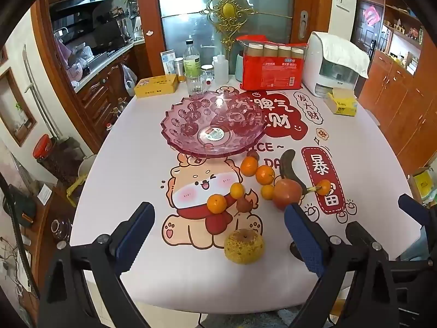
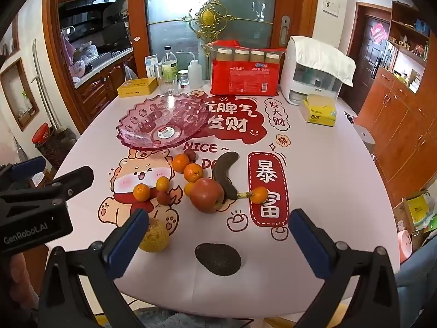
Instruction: Organize fruits
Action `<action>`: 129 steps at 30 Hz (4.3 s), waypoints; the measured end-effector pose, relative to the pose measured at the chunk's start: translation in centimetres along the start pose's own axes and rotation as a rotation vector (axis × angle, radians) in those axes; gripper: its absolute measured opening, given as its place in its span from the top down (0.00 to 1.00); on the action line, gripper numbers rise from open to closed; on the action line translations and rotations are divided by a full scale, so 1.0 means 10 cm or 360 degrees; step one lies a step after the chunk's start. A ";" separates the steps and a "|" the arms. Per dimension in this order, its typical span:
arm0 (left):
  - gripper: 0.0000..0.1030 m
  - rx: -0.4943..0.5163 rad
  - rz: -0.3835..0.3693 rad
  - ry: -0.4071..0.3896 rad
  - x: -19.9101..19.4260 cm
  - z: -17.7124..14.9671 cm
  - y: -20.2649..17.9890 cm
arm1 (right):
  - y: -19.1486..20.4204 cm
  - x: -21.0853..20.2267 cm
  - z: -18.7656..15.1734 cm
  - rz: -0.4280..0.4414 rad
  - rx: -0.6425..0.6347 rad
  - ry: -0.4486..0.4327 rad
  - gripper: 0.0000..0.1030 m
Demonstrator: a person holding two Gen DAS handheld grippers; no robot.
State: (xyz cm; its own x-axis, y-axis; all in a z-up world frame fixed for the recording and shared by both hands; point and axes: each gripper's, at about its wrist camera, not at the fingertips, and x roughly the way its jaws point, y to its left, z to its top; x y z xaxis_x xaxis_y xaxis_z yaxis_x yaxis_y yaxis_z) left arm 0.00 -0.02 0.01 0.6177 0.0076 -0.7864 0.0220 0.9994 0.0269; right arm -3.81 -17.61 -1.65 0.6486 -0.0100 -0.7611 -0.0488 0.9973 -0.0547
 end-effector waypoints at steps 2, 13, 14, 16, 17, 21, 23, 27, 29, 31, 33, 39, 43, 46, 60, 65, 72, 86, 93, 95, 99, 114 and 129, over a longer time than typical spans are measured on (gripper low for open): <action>0.07 0.0001 -0.0002 0.0011 0.00 0.00 0.00 | 0.01 0.00 0.00 0.0010 -0.0001 -0.0004 0.00; 0.07 0.0005 -0.0022 0.0039 0.03 -0.04 0.00 | 0.05 0.00 0.00 0.0005 0.0003 0.0015 0.00; 0.07 -0.0002 -0.0029 0.0040 0.03 -0.05 0.02 | 0.05 0.00 0.00 0.0006 0.0004 0.0016 0.00; 0.07 -0.0003 -0.0032 0.0042 0.03 -0.06 0.02 | 0.05 -0.01 -0.01 0.0007 0.0006 0.0018 0.00; 0.07 -0.0004 -0.0034 0.0043 0.03 -0.06 0.02 | 0.04 -0.01 -0.01 0.0008 0.0009 0.0020 0.00; 0.07 -0.0005 -0.0038 0.0042 0.04 -0.08 0.01 | 0.04 -0.06 -0.02 0.0010 0.0007 0.0013 0.00; 0.07 -0.0008 -0.0037 0.0045 0.04 -0.07 0.02 | 0.05 -0.06 -0.03 0.0007 0.0010 0.0012 0.00; 0.07 -0.0024 -0.0032 0.0060 0.05 -0.10 0.02 | 0.06 -0.06 -0.04 -0.0005 0.0016 0.0015 0.00; 0.07 -0.0037 -0.0034 0.0064 0.05 -0.12 0.02 | -0.06 -0.07 -0.18 0.0007 0.0027 0.0015 0.00; 0.07 -0.0052 -0.0042 0.0065 0.02 -0.13 0.06 | -0.06 -0.08 -0.19 0.0000 0.0035 0.0017 0.00; 0.07 -0.0059 -0.0043 0.0067 0.01 -0.13 0.06 | -0.06 -0.09 -0.22 -0.0006 0.0044 0.0018 0.00; 0.07 -0.0057 -0.0046 0.0065 0.01 -0.13 0.07 | -0.04 -0.15 -0.16 -0.0023 0.0061 0.0015 0.00; 0.07 -0.0056 -0.0044 0.0067 0.01 -0.12 0.06 | -0.04 -0.19 -0.18 -0.0034 0.0079 0.0001 0.00; 0.07 -0.0053 -0.0050 0.0068 0.01 -0.13 0.06 | -0.04 -0.21 -0.21 -0.0040 0.0099 -0.0003 0.00; 0.07 0.0011 -0.0084 0.0056 -0.03 -0.15 0.21 | 0.04 -0.23 -0.25 -0.0071 0.0189 -0.0023 0.00; 0.07 0.0040 -0.0105 0.0057 0.00 -0.13 0.28 | 0.08 -0.21 -0.26 -0.0090 0.0227 -0.0015 0.00; 0.07 0.0023 -0.0186 0.0118 0.14 -0.12 0.33 | 0.07 -0.20 -0.24 -0.0136 0.0248 0.0017 0.00; 0.07 0.0147 -0.0345 0.0258 0.77 -0.20 0.21 | -0.27 0.31 -0.40 -0.0158 0.0217 0.0173 0.01; 0.08 0.0106 -0.0424 0.0420 1.10 -0.31 0.12 | -0.44 0.78 -0.53 -0.0026 0.0321 0.0371 0.11; 0.08 0.0124 -0.0420 0.0437 1.16 -0.33 0.06 | -0.45 0.85 -0.54 -0.0006 0.0326 0.0398 0.11; 0.07 0.0151 -0.0420 0.0504 1.25 -0.35 -0.04 | -0.41 0.94 -0.54 0.0022 0.0289 0.0427 0.11; 0.08 0.0189 -0.0399 0.0671 1.52 -0.42 -0.10 | -0.27 1.22 -0.60 0.0084 0.0110 0.0479 0.11; 0.08 0.0139 -0.0424 0.0870 1.88 -0.63 -0.09 | -0.16 1.46 -0.78 0.0131 0.0061 0.0576 0.11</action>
State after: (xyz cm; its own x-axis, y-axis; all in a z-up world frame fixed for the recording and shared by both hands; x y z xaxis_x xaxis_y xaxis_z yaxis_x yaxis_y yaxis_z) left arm 6.64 -0.55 -18.73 0.0898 -0.2026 -0.9751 0.1985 0.9631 -0.1818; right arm -0.22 -19.93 -17.70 0.3325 0.0522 -0.9416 -0.0569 0.9978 0.0352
